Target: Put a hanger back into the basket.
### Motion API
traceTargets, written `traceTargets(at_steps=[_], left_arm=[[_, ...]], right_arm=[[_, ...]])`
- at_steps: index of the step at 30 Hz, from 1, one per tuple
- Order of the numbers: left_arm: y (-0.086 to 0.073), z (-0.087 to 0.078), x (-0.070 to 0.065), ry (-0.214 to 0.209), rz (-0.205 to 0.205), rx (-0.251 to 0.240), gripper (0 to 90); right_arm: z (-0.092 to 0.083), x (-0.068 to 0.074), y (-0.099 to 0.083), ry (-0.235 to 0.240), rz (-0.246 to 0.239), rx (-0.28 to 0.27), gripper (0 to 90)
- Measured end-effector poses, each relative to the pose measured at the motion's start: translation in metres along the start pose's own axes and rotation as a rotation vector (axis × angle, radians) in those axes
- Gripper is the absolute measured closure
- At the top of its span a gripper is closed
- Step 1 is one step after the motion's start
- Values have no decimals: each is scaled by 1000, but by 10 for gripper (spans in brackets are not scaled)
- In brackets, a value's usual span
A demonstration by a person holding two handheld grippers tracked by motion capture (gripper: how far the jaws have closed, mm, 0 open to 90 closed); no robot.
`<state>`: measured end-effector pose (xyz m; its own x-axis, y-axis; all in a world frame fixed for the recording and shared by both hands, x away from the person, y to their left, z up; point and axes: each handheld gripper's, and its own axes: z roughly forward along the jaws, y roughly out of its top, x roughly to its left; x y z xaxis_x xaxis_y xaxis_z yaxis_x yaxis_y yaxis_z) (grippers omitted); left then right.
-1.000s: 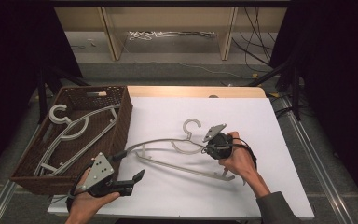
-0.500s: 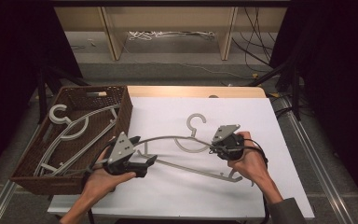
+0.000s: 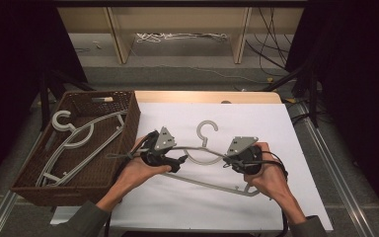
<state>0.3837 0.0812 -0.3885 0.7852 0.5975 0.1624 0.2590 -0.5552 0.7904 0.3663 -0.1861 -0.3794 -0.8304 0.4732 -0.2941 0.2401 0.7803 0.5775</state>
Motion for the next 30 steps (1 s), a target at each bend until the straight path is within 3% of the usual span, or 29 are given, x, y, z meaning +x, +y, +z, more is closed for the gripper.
traceTargets(at_steps=[7,8,13,14,17,19,22,26,28,30], left_arm=[[11,14,-2,-13,34,26,322],[12,15,-1,-17,62,42,341],[17,23,-2,-39,80,75,399],[17,24,-3,-41,88,80,408],[19,27,-5,-54,122,90,488],[19,27,-7,-67,130,94,601],[21,27,-12,-78,221,116,683],[22,20,-16,-84,297,122,727],[22,18,-17,-87,316,123,747],[23,12,-22,-92,358,118,765]], right_arm=[[-4,3,3,0,-13,-13,821],[-5,4,4,1,-16,-14,821],[-9,4,6,2,-48,-13,821],[-9,7,6,7,-31,-20,821],[-11,8,7,0,-44,-26,821],[-11,8,7,9,-49,-22,821],[-12,8,7,2,-72,-21,821],[-13,5,6,9,-120,-34,818],[-15,6,6,31,-105,-47,813],[-15,3,4,19,-125,-62,803]])
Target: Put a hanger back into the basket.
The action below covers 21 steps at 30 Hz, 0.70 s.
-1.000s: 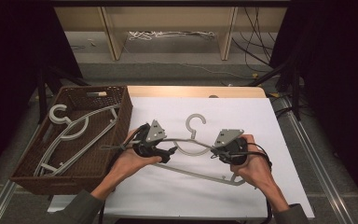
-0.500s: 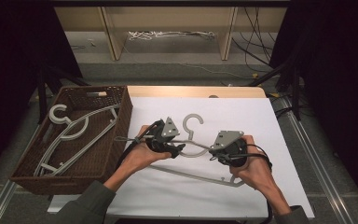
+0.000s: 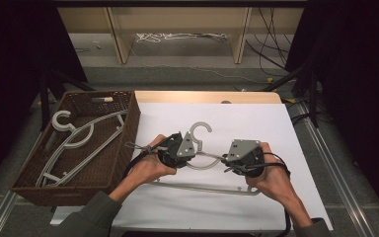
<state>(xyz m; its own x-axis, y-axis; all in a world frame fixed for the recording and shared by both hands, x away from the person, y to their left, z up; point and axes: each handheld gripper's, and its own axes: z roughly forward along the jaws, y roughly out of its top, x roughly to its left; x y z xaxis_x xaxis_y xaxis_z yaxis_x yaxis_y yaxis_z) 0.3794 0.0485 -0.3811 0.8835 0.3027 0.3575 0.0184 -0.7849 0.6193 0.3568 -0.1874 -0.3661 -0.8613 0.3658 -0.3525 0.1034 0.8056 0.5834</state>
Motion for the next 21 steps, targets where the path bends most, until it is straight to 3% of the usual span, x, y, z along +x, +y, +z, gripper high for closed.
traceTargets(at_steps=[4,7,8,9,10,12,13,14,15,16,17,18,21], left_arm=[[2,-3,-6,-11,28,5,807],[2,-4,-8,-23,17,-2,817],[2,-7,-7,-20,6,-15,817],[2,-7,-7,-20,6,-15,818],[2,-8,-5,-22,-13,-22,818],[2,-12,0,-21,-59,-34,818],[2,-12,0,-21,-59,-34,818],[2,-13,3,-11,-75,-32,818],[2,-13,3,-11,-75,-32,818],[2,-14,4,-11,-83,-30,818],[2,-15,5,-9,-91,-28,818],[2,-16,7,-10,-112,-23,818],[2,-18,12,-11,-142,-19,818]], right_arm=[[-3,-1,-1,-20,23,0,754],[-4,-3,-1,-33,45,-5,727],[-6,-4,-3,-45,92,-22,684],[-6,-4,-3,-45,92,-22,684],[-7,-7,-4,-76,157,-56,553],[-10,-10,-4,-108,211,-101,441],[-10,-10,-4,-108,211,-101,441],[-15,-13,-3,-137,283,-167,384],[-15,-13,-3,-137,283,-167,384],[-20,-16,-3,-141,345,-211,332],[-20,-16,-3,-141,345,-211,332],[-21,-17,-4,-150,385,-233,302],[-23,-17,-7,-167,434,-248,229]])
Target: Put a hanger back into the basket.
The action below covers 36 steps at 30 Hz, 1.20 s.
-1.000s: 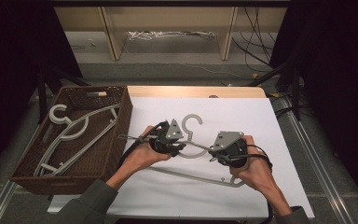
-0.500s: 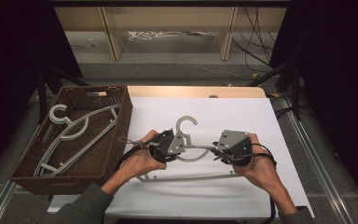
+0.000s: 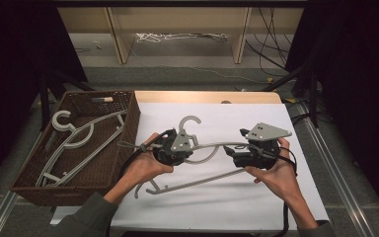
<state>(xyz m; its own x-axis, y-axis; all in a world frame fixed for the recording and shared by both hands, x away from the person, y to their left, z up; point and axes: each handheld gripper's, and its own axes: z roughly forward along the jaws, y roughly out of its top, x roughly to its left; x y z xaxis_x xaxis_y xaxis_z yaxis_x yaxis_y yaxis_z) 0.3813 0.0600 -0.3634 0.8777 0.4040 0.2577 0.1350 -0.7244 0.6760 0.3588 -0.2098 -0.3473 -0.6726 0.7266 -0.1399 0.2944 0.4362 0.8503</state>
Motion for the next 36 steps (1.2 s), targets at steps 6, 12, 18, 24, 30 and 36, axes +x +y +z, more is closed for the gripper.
traceTargets(at_steps=[6,12,18,24,30,36], left_arm=[[-1,-7,13,-5,-120,6,818],[-6,-14,24,-11,-198,-11,818],[-9,-32,32,-4,-232,-37,819],[-9,-54,40,3,-260,-65,820],[-9,-81,49,35,-283,-91,819],[-12,-102,59,67,-298,-113,820]], right_arm=[[-8,2,-6,-13,35,-43,220],[-11,4,-13,-26,51,-68,207],[-14,8,-21,-13,43,-77,210],[-17,14,-32,1,47,-72,212],[-20,18,-47,10,40,-75,214],[-17,19,-56,22,43,-68,214]])
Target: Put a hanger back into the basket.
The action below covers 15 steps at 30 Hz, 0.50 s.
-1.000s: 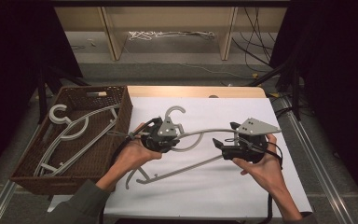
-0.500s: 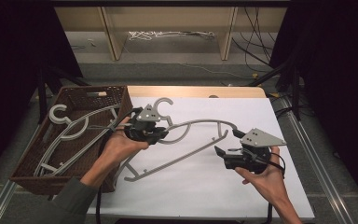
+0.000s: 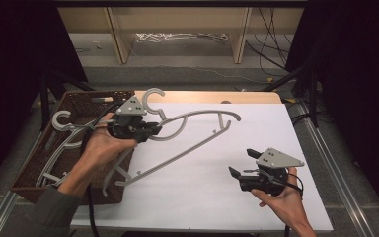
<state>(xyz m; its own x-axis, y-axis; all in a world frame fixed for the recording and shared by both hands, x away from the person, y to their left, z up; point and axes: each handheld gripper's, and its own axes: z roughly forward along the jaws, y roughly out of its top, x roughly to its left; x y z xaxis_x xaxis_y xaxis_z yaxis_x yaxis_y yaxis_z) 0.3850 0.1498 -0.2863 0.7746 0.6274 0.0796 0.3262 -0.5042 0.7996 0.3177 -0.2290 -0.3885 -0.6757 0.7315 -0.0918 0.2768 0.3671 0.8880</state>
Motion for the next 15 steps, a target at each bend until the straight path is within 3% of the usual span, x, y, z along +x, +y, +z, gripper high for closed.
traceTargets(at_steps=[13,15], left_arm=[[-15,-33,35,93,-40,-20,820],[-20,-44,47,133,-41,-10,820]], right_arm=[[2,5,-8,4,13,-4,211],[2,4,-10,8,16,11,209]])
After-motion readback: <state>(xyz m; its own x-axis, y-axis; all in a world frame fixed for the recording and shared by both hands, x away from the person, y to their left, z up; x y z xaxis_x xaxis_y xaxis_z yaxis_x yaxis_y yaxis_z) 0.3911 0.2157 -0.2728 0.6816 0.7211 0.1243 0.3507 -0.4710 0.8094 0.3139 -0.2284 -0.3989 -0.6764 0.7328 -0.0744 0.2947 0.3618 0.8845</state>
